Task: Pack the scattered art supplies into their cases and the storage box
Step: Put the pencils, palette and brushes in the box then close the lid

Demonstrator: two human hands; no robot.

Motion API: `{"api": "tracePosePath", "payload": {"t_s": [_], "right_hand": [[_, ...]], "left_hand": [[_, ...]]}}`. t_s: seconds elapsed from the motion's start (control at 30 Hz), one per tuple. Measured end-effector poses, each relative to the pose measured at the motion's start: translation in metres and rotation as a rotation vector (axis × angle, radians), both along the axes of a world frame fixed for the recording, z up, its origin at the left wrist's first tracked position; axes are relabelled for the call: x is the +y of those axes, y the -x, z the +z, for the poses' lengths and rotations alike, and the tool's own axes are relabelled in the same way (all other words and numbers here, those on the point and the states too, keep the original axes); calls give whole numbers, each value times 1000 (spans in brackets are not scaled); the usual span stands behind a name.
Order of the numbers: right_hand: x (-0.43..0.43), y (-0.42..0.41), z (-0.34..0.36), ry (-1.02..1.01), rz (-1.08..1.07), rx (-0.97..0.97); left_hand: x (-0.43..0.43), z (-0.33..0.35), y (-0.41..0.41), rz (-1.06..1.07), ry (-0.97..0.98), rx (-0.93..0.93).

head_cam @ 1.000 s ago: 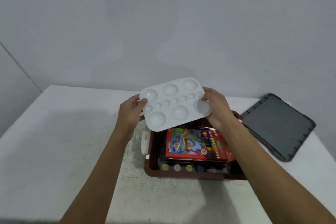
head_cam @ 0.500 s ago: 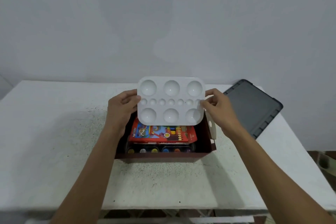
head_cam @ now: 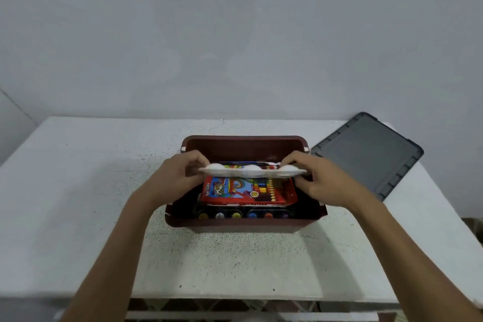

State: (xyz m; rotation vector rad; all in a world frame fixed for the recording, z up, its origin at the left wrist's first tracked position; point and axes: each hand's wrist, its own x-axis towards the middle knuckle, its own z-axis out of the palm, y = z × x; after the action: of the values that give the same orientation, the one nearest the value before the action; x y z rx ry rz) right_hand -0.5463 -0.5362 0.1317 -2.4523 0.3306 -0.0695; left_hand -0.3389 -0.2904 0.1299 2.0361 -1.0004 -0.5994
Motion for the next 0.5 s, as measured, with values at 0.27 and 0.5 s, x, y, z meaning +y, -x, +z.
{"api": "tracePosePath", "payload": {"t_s": [0.27, 0.5], "right_hand": [[19, -10, 3, 212, 39, 190], [24, -17, 0, 232, 48, 339]], "left_hand": [[-7, -3, 1, -190, -358, -174], [-22, -4, 9, -220, -634, -306]]}}
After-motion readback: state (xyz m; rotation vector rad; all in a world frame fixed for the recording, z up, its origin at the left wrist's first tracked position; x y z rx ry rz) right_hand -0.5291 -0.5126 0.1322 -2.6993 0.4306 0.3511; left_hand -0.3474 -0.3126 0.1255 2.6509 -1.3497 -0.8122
